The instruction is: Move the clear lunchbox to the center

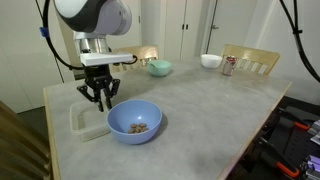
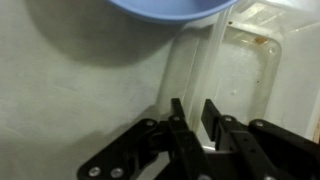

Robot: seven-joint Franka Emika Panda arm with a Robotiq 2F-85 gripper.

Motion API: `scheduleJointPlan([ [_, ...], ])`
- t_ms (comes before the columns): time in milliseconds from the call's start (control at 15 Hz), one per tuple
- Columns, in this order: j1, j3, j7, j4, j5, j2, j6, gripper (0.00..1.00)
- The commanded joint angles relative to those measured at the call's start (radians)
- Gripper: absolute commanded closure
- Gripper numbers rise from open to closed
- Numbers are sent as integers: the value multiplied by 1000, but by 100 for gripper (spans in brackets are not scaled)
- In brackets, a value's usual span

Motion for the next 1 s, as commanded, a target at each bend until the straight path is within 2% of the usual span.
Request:
scheduleJointPlan([
  [0,-7,4,-38,7,-4,4,5,99],
  [933,-34,-29,-67,-44,-71,-93,35,98],
])
